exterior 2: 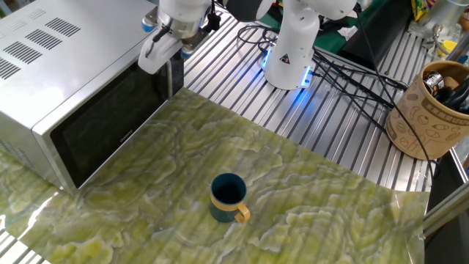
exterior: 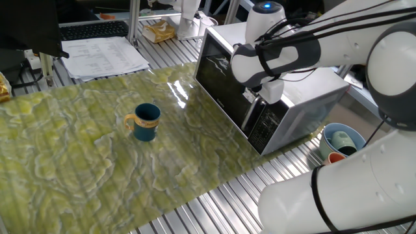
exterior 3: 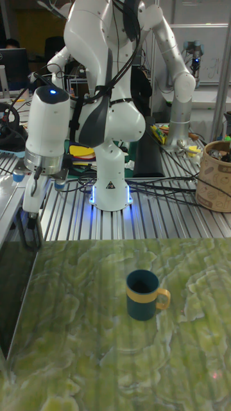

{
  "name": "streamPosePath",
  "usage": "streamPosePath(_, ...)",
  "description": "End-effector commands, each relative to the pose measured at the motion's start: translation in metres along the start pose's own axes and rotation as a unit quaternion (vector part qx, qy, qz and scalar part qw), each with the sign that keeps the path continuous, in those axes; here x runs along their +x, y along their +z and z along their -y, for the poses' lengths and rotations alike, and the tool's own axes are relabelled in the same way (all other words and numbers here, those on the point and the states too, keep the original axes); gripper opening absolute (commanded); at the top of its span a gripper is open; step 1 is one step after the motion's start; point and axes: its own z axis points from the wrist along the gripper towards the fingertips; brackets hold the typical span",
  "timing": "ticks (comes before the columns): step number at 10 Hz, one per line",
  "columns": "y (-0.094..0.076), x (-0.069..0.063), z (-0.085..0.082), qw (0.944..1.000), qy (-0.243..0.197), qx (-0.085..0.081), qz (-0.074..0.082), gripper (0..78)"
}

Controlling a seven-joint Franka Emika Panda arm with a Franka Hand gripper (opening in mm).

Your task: Put the bowl into the microwave

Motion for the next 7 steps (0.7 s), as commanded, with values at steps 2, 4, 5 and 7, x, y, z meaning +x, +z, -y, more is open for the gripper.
streamPosePath(2, 0.0024, -0.0045, 0.0017, 0.9998, 0.016, -0.009, -0.001, 77.5)
streamPosePath(4, 0.0036, -0.0025, 0.0052, 1.0000, -0.004, 0.002, 0.001, 77.5)
streamPosePath(5, 0.0040, -0.0020, 0.0061, 0.9999, -0.009, 0.003, 0.001, 77.5)
streamPosePath(7, 0.0051, -0.0005, 0.0092, 0.9998, -0.017, 0.006, 0.003, 77.5)
